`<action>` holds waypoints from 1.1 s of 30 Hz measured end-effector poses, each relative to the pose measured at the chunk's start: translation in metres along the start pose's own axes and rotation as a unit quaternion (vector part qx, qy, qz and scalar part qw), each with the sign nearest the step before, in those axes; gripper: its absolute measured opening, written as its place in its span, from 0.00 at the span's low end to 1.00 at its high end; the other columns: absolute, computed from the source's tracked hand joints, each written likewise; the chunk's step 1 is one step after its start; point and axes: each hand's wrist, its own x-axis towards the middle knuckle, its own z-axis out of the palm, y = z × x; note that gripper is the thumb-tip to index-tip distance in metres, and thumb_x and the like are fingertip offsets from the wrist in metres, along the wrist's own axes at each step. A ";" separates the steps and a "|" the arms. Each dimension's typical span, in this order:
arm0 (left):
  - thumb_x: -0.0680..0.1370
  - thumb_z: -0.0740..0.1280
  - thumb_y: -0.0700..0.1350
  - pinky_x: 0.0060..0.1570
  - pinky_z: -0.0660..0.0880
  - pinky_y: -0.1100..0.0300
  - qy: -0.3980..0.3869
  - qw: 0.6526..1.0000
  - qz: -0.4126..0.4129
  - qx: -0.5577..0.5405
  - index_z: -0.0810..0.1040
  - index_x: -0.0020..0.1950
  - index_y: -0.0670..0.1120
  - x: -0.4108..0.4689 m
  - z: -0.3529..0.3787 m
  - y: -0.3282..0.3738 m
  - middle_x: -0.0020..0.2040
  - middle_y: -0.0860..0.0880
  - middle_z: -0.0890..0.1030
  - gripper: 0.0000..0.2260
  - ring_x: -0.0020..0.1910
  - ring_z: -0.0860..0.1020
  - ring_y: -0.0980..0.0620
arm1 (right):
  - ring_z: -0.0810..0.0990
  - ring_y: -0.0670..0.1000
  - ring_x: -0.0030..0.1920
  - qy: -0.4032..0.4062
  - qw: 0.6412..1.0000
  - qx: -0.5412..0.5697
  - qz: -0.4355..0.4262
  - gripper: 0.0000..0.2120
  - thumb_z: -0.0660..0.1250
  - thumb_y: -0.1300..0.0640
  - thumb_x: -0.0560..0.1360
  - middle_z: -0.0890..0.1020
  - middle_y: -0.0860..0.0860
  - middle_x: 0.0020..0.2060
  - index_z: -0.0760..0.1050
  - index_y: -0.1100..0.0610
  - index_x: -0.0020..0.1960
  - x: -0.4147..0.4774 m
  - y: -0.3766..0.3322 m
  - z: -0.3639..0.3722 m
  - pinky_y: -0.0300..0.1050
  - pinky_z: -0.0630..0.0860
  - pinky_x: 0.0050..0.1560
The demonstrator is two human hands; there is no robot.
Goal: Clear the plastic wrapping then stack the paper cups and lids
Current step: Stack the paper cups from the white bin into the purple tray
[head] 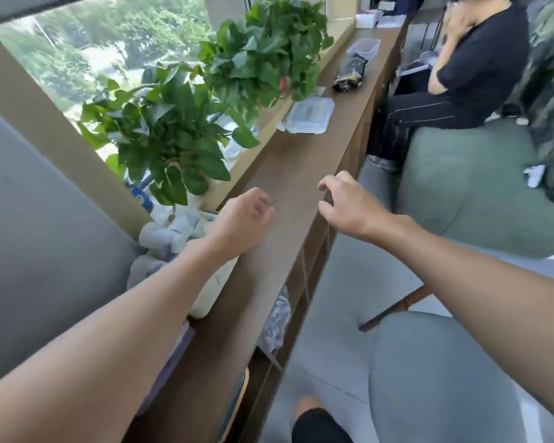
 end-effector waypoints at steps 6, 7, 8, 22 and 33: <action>0.80 0.65 0.49 0.50 0.79 0.53 0.054 0.995 -0.086 0.007 0.77 0.57 0.48 0.000 -0.038 -0.064 0.45 0.56 0.80 0.08 0.47 0.79 0.54 | 0.75 0.59 0.57 -0.087 0.990 -0.024 -0.107 0.18 0.60 0.52 0.78 0.69 0.54 0.63 0.68 0.54 0.67 0.077 -0.062 0.042 0.56 0.72 0.60; 0.80 0.65 0.49 0.49 0.79 0.55 0.061 0.993 -0.104 0.006 0.77 0.58 0.48 0.001 -0.043 -0.074 0.46 0.55 0.80 0.09 0.48 0.79 0.54 | 0.75 0.59 0.57 -0.100 0.986 -0.027 -0.127 0.18 0.60 0.52 0.78 0.69 0.55 0.63 0.68 0.54 0.67 0.092 -0.071 0.050 0.56 0.72 0.60; 0.80 0.65 0.49 0.48 0.78 0.58 0.071 0.990 -0.124 0.002 0.77 0.58 0.48 0.002 -0.047 -0.084 0.47 0.54 0.80 0.09 0.48 0.79 0.55 | 0.75 0.59 0.57 -0.113 0.982 -0.030 -0.147 0.18 0.60 0.52 0.78 0.69 0.55 0.63 0.68 0.55 0.67 0.107 -0.080 0.057 0.56 0.72 0.60; 0.80 0.65 0.49 0.56 0.74 0.54 0.255 0.893 -0.365 0.064 0.77 0.62 0.47 0.013 -0.010 -0.184 0.58 0.48 0.79 0.12 0.53 0.77 0.52 | 0.77 0.54 0.51 -0.293 0.873 -0.016 -0.389 0.16 0.61 0.53 0.78 0.79 0.53 0.53 0.70 0.55 0.65 0.244 -0.125 0.191 0.52 0.76 0.53; 0.77 0.62 0.64 0.55 0.73 0.51 0.318 0.852 -0.381 0.168 0.60 0.73 0.60 0.027 0.033 -0.241 0.68 0.47 0.68 0.26 0.57 0.77 0.47 | 0.74 0.46 0.56 -0.188 0.854 0.068 -0.480 0.26 0.60 0.35 0.74 0.74 0.45 0.60 0.70 0.47 0.66 0.262 -0.080 0.273 0.50 0.73 0.60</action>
